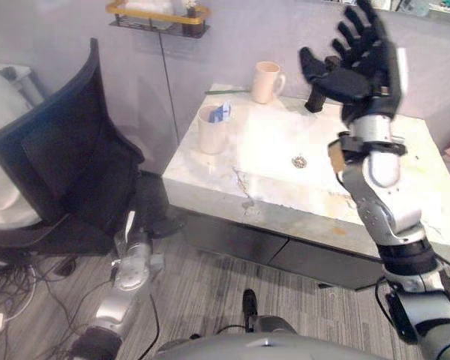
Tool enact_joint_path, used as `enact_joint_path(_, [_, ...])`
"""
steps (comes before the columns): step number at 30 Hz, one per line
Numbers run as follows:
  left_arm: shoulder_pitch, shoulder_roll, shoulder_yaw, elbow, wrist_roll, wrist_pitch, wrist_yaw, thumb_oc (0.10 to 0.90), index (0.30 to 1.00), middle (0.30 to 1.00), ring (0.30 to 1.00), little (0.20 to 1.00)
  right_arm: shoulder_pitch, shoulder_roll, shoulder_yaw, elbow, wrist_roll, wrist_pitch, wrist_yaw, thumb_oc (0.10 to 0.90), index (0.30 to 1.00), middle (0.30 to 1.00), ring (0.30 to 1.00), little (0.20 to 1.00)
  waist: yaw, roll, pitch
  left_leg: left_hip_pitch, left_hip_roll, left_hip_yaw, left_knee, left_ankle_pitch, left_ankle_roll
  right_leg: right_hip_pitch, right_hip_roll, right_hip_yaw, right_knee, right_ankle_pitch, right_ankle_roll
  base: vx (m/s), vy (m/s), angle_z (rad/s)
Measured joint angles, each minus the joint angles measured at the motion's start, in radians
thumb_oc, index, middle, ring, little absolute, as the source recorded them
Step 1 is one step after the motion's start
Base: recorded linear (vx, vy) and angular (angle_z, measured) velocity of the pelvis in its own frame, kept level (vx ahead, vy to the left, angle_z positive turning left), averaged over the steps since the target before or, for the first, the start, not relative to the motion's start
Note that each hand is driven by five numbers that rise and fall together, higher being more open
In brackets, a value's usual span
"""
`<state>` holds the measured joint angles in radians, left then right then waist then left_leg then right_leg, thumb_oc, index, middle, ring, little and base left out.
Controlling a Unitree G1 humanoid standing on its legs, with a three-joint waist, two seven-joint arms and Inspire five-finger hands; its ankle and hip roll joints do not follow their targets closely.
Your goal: Organize the bathroom.
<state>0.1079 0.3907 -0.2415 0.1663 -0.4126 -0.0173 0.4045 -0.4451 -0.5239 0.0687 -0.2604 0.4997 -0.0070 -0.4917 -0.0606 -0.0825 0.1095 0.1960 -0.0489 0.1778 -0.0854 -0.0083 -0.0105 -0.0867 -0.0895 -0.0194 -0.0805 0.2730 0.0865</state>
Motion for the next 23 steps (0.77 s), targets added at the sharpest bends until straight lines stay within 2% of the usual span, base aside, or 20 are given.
enact_joint_path(2, [0.000, -0.004, 0.008, 0.019, 0.000, -0.008, 0.002, 0.800, 0.900, 0.900, 0.900, 0.900, 0.046, -0.023, -0.049, 0.000, -0.066, -0.031, -0.038, 0.800, 0.900, 0.900, 0.900, 0.900, -0.006, 0.000, 0.000, 0.003, -0.002, 0.007, 0.000, -0.002, 0.000, 0.000, 0.001, 0.008, 0.000, 0.000, 0.000, -0.02, 0.042, -0.11])
enact_joint_path(3, [0.003, -0.004, 0.019, 0.034, 0.000, -0.010, 0.003, 0.800, 0.900, 0.900, 0.900, 0.900, 0.088, -0.068, -0.082, 0.002, -0.111, -0.056, -0.068, 0.800, 0.900, 0.900, 0.900, 0.900, -0.007, 0.000, 0.000, 0.003, -0.002, 0.009, 0.000, -0.003, 0.000, -0.001, 0.001, 0.010, 0.000, 0.000, 0.000, -0.02, 0.031, -0.06])
enact_joint_path(6, [0.013, -0.004, 0.038, 0.075, -0.001, -0.025, 0.007, 0.800, 0.900, 0.900, 0.900, 0.900, 0.136, -0.109, -0.142, 0.013, -0.148, -0.102, -0.129, 0.800, 0.900, 0.900, 0.900, 0.900, -0.021, 0.000, 0.000, 0.003, -0.003, 0.012, 0.000, -0.004, -0.001, -0.003, 0.002, 0.015, 0.000, 0.000, 0.000, -0.03, 0.033, -0.04])
enact_joint_path(7, [0.020, -0.005, 0.050, 0.105, 0.000, -0.035, 0.004, 0.800, 0.900, 0.900, 0.900, 0.900, 0.176, -0.137, -0.200, 0.042, -0.184, -0.150, -0.177, 0.800, 0.900, 0.900, 0.900, 0.900, -0.026, 0.000, -0.001, 0.003, -0.004, 0.013, -0.001, -0.005, 0.001, -0.003, 0.002, 0.017, 0.000, 0.001, 0.001, -0.03, 0.026, -0.04])
enact_joint_path(9, [0.029, -0.004, 0.058, 0.158, 0.000, -0.062, 0.002, 0.800, 0.900, 0.900, 0.900, 0.900, 0.240, -0.193, -0.297, 0.122, -0.232, -0.197, -0.253, 0.800, 0.900, 0.900, 0.900, 0.900, -0.026, -0.002, -0.001, 0.002, -0.006, 0.013, -0.001, -0.007, 0.002, -0.005, 0.000, 0.020, 0.000, 0.001, 0.002, -0.01, 0.039, -0.02])
enact_joint_path(12, [0.047, 0.000, 0.066, 0.196, 0.000, -0.078, 0.010, 0.800, 0.900, 0.900, 0.900, 0.900, 0.296, -0.199, -0.400, 0.191, -0.296, -0.224, -0.367, 0.800, 0.900, 0.900, 0.900, 0.900, -0.042, -0.004, -0.004, -0.001, -0.008, 0.014, -0.001, -0.012, 0.004, -0.009, -0.003, 0.021, 0.000, -0.001, 0.007, 0.00, 0.014, -0.01])
enact_joint_path(15, [0.056, 0.007, 0.073, 0.266, 0.008, -0.095, 0.034, 0.800, 0.900, 0.900, 0.900, 0.900, 0.398, -0.208, -0.523, 0.291, -0.288, -0.225, -0.487, 0.800, 0.900, 0.900, 0.900, 0.900, -0.057, -0.017, -0.012, -0.002, -0.008, 0.031, 0.001, -0.011, 0.004, -0.016, -0.003, 0.016, -0.001, -0.003, 0.012, -0.03, -0.055, -0.07])
enact_joint_path(17, [0.060, 0.021, 0.080, 0.306, 0.038, -0.096, 0.049, 0.800, 0.900, 0.900, 0.900, 0.900, 0.460, -0.210, -0.586, 0.377, -0.264, -0.225, -0.520, 0.800, 0.900, 0.900, 0.900, 0.900, -0.055, -0.027, -0.014, -0.004, -0.003, 0.058, 0.001, -0.011, 0.005, -0.028, -0.011, -0.013, -0.006, -0.033, 0.031, -0.09, -0.065, -0.31])
enact_joint_path(18, [0.060, 0.023, 0.093, 0.328, 0.047, -0.096, 0.056, 0.800, 0.900, 0.900, 0.900, 0.900, 0.478, -0.210, -0.613, 0.424, -0.218, -0.224, -0.528, 0.800, 0.900, 0.900, 0.900, 0.900, -0.057, -0.025, -0.015, -0.013, 0.007, 0.075, 0.002, -0.009, 0.006, -0.038, -0.010, -0.035, -0.005, -0.071, 0.046, -0.11, -0.075, -0.24])
enact_joint_path(20, [0.041, 0.023, 0.099, 0.385, 0.067, -0.105, 0.057, 0.800, 0.900, 0.900, 0.900, 0.900, 0.518, -0.211, -0.669, 0.586, -0.108, -0.241, -0.499, 0.800, 0.900, 0.900, 0.900, 0.900, -0.074, -0.002, -0.019, -0.038, 0.061, 0.072, 0.001, -0.003, 0.021, -0.054, 0.018, -0.049, 0.073, -0.081, 0.054, -0.13, -0.084, 0.03])
enact_joint_path(21, [0.041, 0.024, 0.099, 0.394, 0.068, -0.110, 0.058, 0.800, 0.900, 0.900, 0.900, 0.900, 0.522, -0.211, -0.682, 0.631, -0.083, -0.241, -0.492, 0.800, 0.900, 0.900, 0.900, 0.900, -0.076, 0.004, -0.019, -0.041, 0.073, 0.071, 0.001, -0.002, 0.020, -0.056, 0.020, -0.052, 0.107, -0.086, 0.052, -0.18, -0.085, 0.04])
enact_joint_path(22, [0.032, 0.027, 0.091, 0.440, 0.071, -0.128, 0.054, 0.800, 0.900, 0.900, 0.900, 0.900, 0.552, -0.213, -0.712, 0.749, -0.047, -0.248, -0.469, 0.800, 0.900, 0.900, 0.900, 0.900, -0.072, 0.017, -0.024, -0.048, 0.101, 0.071, 0.003, 0.003, 0.021, -0.053, 0.010, -0.055, 0.218, -0.145, 0.056, -0.17, -0.070, -0.05])
enact_joint_path(23, [0.016, 0.030, 0.092, 0.496, 0.071, -0.147, 0.050, 0.800, 0.900, 0.900, 0.900, 0.900, 0.579, -0.213, -0.719, 0.826, -0.021, -0.249, -0.445, 0.800, 0.900, 0.900, 0.900, 0.900, -0.069, 0.007, -0.029, -0.051, 0.109, 0.069, 0.015, 0.002, 0.017, -0.045, 0.007, -0.050, 0.259, -0.174, 0.050, -0.18, -0.077, -0.08])
